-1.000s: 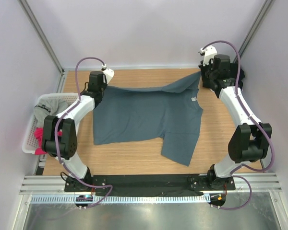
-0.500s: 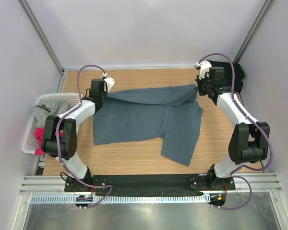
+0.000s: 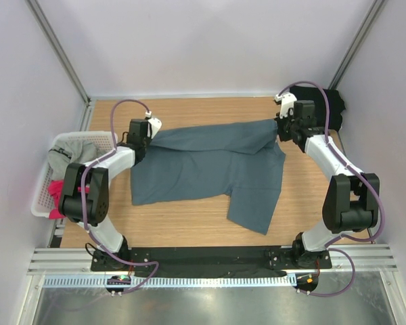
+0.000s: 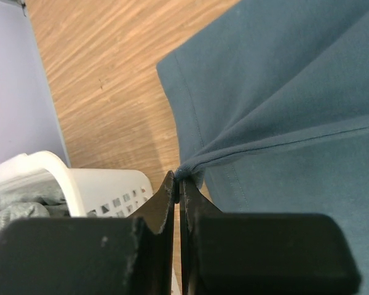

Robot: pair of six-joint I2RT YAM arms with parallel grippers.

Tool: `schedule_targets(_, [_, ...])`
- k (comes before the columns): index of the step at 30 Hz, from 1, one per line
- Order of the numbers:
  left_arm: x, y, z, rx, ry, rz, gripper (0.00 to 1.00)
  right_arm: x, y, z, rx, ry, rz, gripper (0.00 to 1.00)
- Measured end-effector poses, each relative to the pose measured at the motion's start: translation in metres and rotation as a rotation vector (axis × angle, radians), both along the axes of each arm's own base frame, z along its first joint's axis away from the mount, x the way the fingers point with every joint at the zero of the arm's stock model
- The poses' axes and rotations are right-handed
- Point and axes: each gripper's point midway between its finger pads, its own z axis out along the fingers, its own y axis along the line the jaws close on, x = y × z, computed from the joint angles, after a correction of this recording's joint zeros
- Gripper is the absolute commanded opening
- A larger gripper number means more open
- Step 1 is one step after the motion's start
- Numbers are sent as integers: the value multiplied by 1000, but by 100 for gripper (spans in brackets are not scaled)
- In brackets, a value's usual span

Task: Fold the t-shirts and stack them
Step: Fold the tshirt

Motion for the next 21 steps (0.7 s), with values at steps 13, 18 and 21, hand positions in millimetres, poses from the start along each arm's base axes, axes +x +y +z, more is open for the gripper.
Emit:
schedule_targets(13, [-17, 4, -30, 10, 51, 4, 0, -8, 3, -15, 10, 28, 12, 1])
schedule_targets(18, [-20, 4, -38, 2, 62, 14, 0, -13, -1, -27, -5, 48, -10, 38])
schedule_targets(21, [-21, 4, -41, 0, 67, 17, 0, -8, -14, -23, -76, 15, -58, 53])
